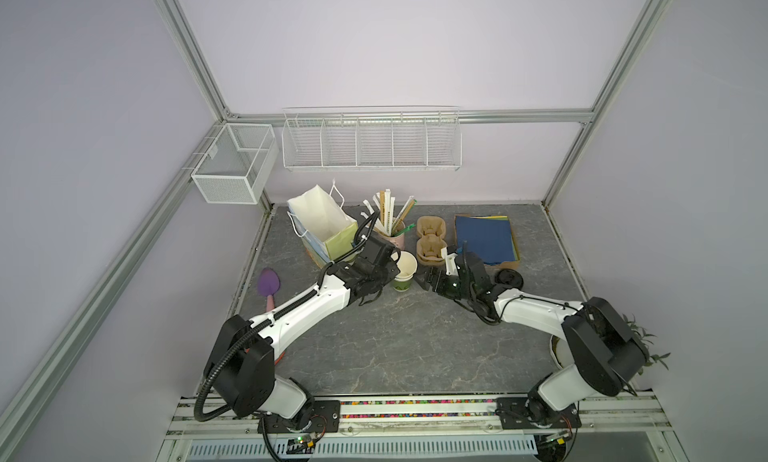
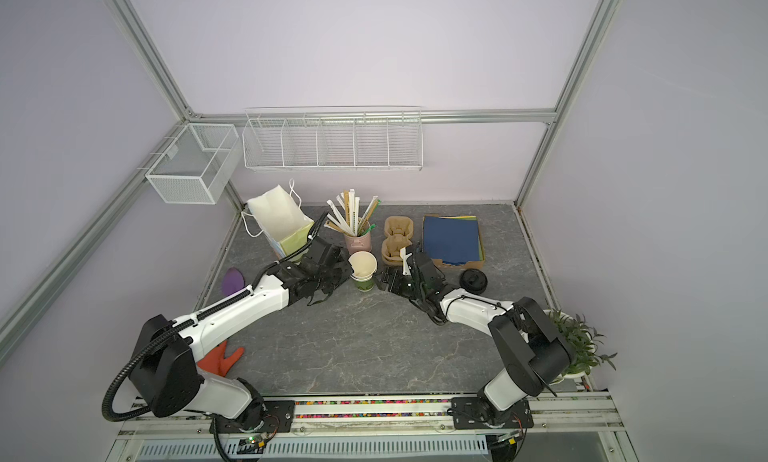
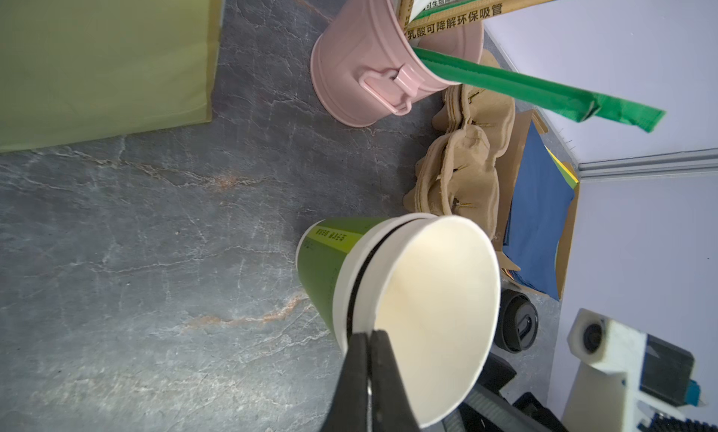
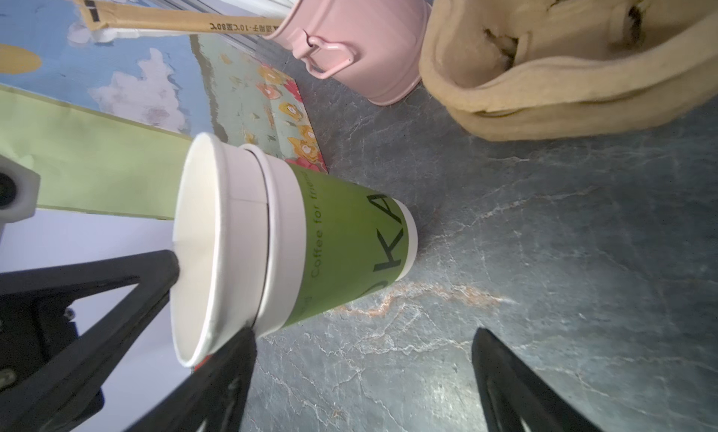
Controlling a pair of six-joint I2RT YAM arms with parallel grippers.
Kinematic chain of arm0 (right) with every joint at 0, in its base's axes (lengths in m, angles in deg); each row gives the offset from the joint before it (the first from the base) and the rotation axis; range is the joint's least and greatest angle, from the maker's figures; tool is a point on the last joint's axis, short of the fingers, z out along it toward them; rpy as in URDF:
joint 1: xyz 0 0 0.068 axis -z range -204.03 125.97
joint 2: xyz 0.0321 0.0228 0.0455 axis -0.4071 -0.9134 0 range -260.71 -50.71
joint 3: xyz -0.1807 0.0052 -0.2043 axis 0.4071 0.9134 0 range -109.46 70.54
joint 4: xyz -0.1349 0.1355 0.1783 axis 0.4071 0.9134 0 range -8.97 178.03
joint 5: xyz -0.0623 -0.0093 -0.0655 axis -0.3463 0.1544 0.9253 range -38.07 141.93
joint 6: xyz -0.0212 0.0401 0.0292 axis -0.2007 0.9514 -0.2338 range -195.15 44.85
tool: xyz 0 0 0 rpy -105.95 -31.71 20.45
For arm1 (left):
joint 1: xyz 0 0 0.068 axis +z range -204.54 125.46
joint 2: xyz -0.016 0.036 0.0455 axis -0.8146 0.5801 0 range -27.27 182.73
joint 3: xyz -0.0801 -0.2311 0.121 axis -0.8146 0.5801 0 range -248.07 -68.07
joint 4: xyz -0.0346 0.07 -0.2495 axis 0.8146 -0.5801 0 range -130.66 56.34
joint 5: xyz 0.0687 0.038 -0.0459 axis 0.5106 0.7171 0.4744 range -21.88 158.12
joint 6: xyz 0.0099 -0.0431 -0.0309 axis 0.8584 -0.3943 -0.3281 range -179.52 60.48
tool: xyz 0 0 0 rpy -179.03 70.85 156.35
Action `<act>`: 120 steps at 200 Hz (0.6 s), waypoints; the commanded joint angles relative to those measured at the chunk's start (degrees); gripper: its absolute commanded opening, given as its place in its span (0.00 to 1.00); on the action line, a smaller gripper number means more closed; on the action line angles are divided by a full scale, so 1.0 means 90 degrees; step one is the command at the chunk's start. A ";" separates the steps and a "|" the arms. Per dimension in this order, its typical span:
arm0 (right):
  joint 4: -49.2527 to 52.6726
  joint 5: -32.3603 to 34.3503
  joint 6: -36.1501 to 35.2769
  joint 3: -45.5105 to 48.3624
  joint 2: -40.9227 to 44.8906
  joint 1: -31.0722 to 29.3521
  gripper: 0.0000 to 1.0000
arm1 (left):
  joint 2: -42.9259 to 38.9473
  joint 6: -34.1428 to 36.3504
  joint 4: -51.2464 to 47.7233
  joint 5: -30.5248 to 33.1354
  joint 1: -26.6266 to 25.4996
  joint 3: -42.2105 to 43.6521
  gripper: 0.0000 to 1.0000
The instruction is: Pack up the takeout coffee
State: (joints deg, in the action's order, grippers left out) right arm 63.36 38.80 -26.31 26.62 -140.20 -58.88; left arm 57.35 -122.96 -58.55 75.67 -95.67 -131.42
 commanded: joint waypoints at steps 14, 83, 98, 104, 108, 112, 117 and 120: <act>-0.0306 -0.0010 0.0022 -0.0051 0.0001 -0.0113 0.90 | -0.0088 -0.0208 0.0271 -0.0135 0.0019 0.0172 0.00; -0.0145 0.0216 0.0090 -0.0120 -0.0330 -0.0148 0.91 | -0.0249 -0.0378 0.0543 -0.0307 0.0019 0.0320 0.00; -0.0174 0.0266 0.0127 -0.0086 -0.0387 -0.0142 0.91 | -0.0307 -0.0417 0.0645 -0.0373 0.0019 0.0370 0.00; -0.0201 0.0277 0.0139 -0.0078 -0.0404 -0.0144 0.91 | -0.0310 -0.0431 0.0704 -0.0404 0.0019 0.0404 0.00; -0.0218 0.0277 0.0144 -0.0074 -0.0410 -0.0146 0.91 | -0.0319 -0.0445 0.0729 -0.0426 0.0021 0.0425 0.00; -0.0231 0.0276 0.0154 -0.0072 -0.0417 -0.0150 0.91 | -0.0329 -0.0459 0.0760 -0.0437 0.0019 0.0450 0.00; -0.0230 0.0277 0.0152 -0.0079 -0.0427 -0.0148 0.92 | -0.0341 -0.0484 0.0814 -0.0462 0.0019 0.0489 0.00; -0.0221 0.0287 0.0152 -0.0081 -0.0420 -0.0147 0.92 | -0.0347 -0.0497 0.0862 -0.0478 0.0019 0.0525 0.00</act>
State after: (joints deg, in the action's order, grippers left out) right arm 62.49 40.16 -26.07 26.57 -143.31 -59.82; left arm 55.75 -125.34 -54.20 73.18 -95.43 -128.34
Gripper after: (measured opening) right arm 0.914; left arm 0.050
